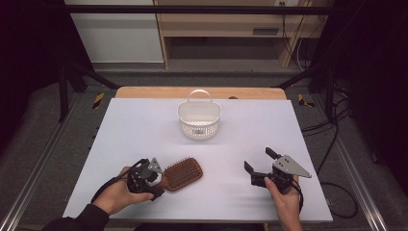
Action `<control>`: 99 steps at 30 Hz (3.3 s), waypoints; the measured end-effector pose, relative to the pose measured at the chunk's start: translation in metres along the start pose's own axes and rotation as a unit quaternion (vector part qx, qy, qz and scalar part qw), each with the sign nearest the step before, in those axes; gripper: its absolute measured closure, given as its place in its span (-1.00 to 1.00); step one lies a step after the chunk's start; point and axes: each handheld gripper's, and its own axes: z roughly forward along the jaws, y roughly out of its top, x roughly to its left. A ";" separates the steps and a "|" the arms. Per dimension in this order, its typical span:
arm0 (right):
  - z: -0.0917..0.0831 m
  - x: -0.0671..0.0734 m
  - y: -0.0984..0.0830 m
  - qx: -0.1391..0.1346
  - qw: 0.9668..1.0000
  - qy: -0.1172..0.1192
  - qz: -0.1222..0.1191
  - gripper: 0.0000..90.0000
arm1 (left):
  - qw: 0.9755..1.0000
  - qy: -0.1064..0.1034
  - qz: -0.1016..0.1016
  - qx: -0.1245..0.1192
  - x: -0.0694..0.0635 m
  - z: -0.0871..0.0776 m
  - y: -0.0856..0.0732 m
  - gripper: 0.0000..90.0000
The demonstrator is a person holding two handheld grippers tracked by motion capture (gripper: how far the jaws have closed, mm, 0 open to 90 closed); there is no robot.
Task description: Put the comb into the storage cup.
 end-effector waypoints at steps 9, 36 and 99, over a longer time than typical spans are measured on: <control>0.004 0.005 -0.002 0.011 1.000 0.001 -0.007 -0.87 | 1.000 -0.007 0.009 -0.001 0.001 -0.004 0.002 0.19; 0.005 0.006 -0.003 0.015 1.000 0.008 -0.006 -0.87 | 1.000 -0.004 0.013 0.019 0.002 0.008 -0.002 0.45; 0.025 0.049 0.021 -0.047 0.985 0.119 0.113 -0.90 | 0.948 0.172 0.007 -0.269 -0.020 0.009 -0.003 0.61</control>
